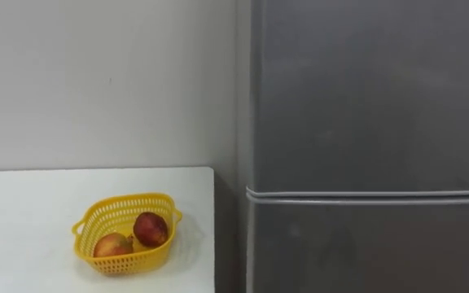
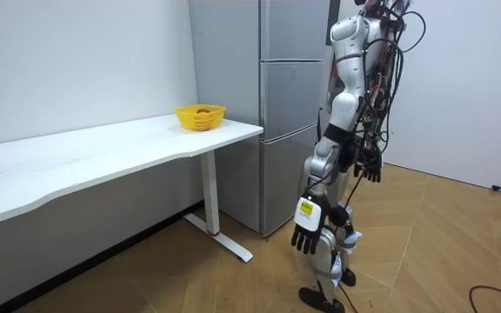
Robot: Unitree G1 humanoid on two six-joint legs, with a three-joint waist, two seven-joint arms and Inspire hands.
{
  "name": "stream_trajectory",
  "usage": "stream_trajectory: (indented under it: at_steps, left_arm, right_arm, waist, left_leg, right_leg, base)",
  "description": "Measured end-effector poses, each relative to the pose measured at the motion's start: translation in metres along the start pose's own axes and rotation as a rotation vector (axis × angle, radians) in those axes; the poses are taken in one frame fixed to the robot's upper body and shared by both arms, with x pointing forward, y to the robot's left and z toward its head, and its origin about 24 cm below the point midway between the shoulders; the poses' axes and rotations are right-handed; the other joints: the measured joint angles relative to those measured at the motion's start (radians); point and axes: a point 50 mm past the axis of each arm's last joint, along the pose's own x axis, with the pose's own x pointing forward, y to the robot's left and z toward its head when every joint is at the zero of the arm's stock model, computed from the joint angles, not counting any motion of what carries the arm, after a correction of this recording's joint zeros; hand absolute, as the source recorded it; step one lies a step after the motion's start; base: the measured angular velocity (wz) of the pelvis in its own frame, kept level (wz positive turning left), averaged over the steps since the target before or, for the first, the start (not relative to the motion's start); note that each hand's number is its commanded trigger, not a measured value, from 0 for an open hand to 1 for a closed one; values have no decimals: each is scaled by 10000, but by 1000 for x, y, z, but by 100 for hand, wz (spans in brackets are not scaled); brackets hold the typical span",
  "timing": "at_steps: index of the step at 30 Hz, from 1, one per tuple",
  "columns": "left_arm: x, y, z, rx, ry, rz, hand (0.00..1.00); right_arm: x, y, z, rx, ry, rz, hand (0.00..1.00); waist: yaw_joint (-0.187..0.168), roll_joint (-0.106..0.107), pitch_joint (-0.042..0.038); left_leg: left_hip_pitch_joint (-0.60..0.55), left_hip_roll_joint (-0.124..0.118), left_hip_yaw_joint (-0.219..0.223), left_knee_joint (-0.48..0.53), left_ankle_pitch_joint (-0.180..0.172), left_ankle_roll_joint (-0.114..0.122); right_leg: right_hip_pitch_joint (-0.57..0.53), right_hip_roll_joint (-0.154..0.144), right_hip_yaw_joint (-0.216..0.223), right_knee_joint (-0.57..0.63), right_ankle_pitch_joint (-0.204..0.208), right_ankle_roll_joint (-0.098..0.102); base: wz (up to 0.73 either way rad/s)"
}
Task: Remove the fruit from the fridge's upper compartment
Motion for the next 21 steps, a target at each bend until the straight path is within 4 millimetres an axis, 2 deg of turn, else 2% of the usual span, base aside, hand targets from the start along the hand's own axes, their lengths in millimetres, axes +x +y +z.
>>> stream_trajectory:
  at_steps: [4, 7, 12, 15, 21]
  left_arm:
    - [0, -1, 4, 196, 8, -74, 0]
    - [0, -4, 4, 355, 59, -216, 0]
    - [1, -8, 7, 327, 43, -324, 0]
    - [1, -8, 12, 358, -61, -303, 0]
    - [1, -8, 16, 446, -138, -287, 0]
  right_arm:
    - [0, 4, 6, -2023, -169, 184, 0]
    - [-2, 11, 22, -2624, -604, 290, 0]
    - [-4, 19, 37, -3596, -1113, 534, 0]
    - [-4, 23, 37, -3928, -1152, 725, 0]
    - [-3, 23, 24, -4430, -817, 1009, 0]
  waist:
    - [192, 21, 15]
    - [178, 21, 16]
    - [269, 60, 49]
    - [387, 92, 66]
    - [413, 137, 85]
  left_leg:
    - [112, 1, -60, -5, 0, 0]
    - [148, 1, -93, -6, 0, 0]
    - [126, 4, -90, -1, 0, 0]
    - [79, -4, -175, -6, 0, 0]
    - [107, -19, -182, -7, 0, 0]
  right_leg:
    - [120, -2, -63, 28, -36, -7]
    - [145, 1, -92, 30, -65, -2]
    - [116, 4, -97, 31, -62, -6]
    - [123, 0, -121, 27, -70, -12]
    - [187, -8, -118, 21, -102, -25]
  base:
    - [5]
    - [6]
    - [0]
    - [1]
    - [1]
